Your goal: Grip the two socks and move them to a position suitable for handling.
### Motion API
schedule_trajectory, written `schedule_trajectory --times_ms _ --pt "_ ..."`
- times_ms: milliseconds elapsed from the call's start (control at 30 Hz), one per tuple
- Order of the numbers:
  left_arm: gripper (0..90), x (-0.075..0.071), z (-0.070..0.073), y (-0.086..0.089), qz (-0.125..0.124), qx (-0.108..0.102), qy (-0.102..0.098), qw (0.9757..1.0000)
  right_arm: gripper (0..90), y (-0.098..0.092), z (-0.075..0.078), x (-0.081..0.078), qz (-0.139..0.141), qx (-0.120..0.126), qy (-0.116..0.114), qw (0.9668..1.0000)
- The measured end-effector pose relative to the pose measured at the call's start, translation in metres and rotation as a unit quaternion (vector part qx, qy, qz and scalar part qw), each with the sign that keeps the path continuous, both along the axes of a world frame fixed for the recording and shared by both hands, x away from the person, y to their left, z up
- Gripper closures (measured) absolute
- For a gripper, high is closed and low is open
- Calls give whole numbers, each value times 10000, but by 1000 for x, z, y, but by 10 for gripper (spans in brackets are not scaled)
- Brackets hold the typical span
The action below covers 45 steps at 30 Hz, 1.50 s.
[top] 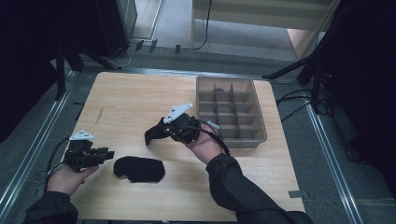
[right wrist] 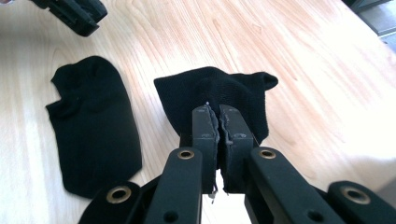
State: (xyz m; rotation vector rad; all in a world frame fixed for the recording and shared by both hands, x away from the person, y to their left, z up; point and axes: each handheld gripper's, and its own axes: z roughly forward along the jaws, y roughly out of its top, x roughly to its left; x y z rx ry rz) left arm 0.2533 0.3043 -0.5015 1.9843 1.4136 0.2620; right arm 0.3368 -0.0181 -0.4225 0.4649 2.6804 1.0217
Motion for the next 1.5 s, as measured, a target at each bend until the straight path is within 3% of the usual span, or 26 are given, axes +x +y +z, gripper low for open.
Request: schedule_trajectory --times_ms 267,567,733,967,1133,1300,1500 --pt "623 0 1 -1 -23 -18 5 10000 855 -1 38 -5 391 -542 -166 9976" --pt "622 1 2 0 -7 -56 -9 10000 856 21 28 -3 705 -855 148 9937" --pt "621 1 2 0 -8 -92 -39 9999 855 41 30 -5 843 -966 175 9916" --pt "621 1 3 -1 -5 -99 -69 9999 855 70 21 -4 1026 -1144 300 9877" --pt "645 8 8 -12 -55 -188 -250 9995 855 77 25 -7 1087 -1113 279 9874" --pt "728 16 8 -22 -70 -182 -213 9996 855 79 27 -8 1099 -1097 237 9876" --pt "736 25 5 -36 -173 -196 -155 9995 856 80 31 -9 1101 -1023 220 9884"
